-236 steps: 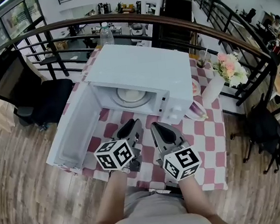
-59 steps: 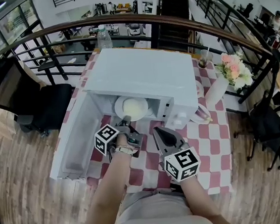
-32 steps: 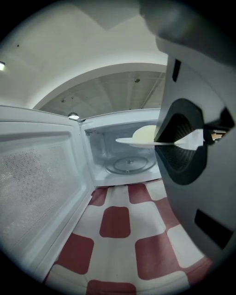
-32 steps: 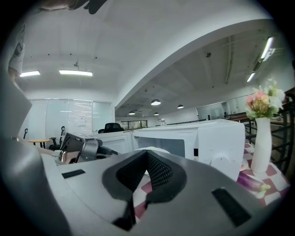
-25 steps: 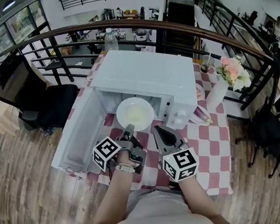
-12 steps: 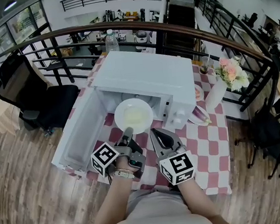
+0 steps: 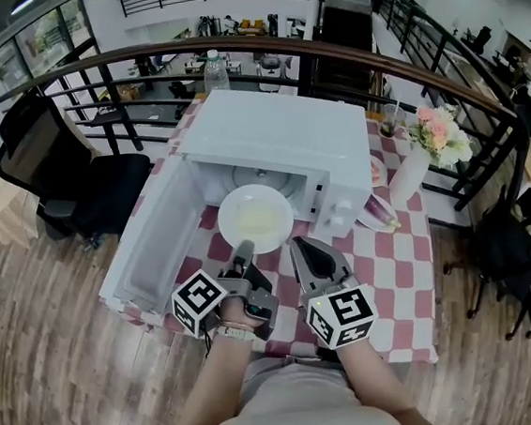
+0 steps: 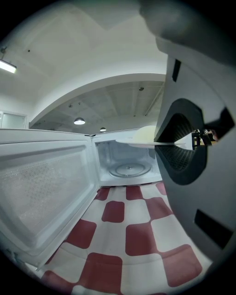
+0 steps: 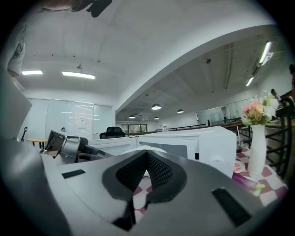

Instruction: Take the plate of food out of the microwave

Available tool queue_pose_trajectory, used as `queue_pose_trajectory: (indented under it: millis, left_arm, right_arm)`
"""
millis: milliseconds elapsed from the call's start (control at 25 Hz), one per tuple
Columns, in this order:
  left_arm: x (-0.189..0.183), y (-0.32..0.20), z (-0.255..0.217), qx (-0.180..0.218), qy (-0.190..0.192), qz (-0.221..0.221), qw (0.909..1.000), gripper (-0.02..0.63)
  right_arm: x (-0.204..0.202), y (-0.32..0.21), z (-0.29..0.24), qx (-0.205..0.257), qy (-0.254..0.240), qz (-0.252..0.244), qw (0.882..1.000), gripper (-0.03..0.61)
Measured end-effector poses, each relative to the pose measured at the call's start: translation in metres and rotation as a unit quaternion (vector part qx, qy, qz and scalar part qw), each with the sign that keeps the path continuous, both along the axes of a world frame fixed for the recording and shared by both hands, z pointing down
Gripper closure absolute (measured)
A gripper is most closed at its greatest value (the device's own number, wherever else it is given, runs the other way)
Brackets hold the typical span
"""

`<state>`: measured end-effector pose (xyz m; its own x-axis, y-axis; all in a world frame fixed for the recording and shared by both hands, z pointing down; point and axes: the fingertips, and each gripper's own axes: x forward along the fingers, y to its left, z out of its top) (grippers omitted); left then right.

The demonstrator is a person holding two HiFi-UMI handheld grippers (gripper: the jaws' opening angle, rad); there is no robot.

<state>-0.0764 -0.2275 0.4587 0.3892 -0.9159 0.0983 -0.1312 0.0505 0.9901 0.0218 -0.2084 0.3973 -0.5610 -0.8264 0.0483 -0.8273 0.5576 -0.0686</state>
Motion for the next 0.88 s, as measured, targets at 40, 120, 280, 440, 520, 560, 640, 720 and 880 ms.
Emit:
queue_pose_trajectory:
  millis: [40,120,280,440,520,560,640,720,880]
  left_arm:
    - [0.0,0.002,-0.001,0.002,0.001,-0.001,1.0,0.598]
    - [0.001,0.006,-0.003,0.005,0.003,-0.001,1.0,0.598]
    - [0.003,0.015,-0.006,0.009,0.006,-0.002,0.9999,0.598]
    - [0.006,0.023,-0.006,0.01,0.008,-0.001,0.9999,0.598]
    - [0.006,0.024,-0.006,0.011,0.007,-0.002,0.9999,0.598]
    - [0.006,0.024,-0.007,0.011,0.006,-0.002,0.9999,0.598]
    - [0.007,0.025,-0.008,0.013,0.004,-0.003,0.9999,0.598]
    - [0.008,0.027,-0.01,0.015,0.003,-0.004,0.9999,0.598]
    - [0.012,0.029,-0.013,0.022,0.001,-0.004,0.9997,0.598]
  right_arm:
    - [0.0,0.002,-0.001,0.002,0.001,-0.001,1.0,0.555]
    - [-0.003,0.007,-0.001,0.005,0.005,-0.008,1.0,0.555]
    - [-0.007,0.02,-0.003,0.014,0.014,-0.017,1.0,0.555]
    - [-0.008,0.028,-0.005,0.024,0.019,-0.021,0.999,0.555]
    - [-0.006,0.03,-0.005,0.026,0.018,-0.019,0.999,0.555]
    - [-0.005,0.031,-0.006,0.027,0.018,-0.018,0.999,0.555]
    - [-0.003,0.032,-0.006,0.028,0.018,-0.015,0.999,0.555]
    - [-0.002,0.033,-0.006,0.027,0.018,-0.011,0.999,0.555]
    - [0.001,0.035,-0.006,0.025,0.021,-0.002,0.999,0.555]
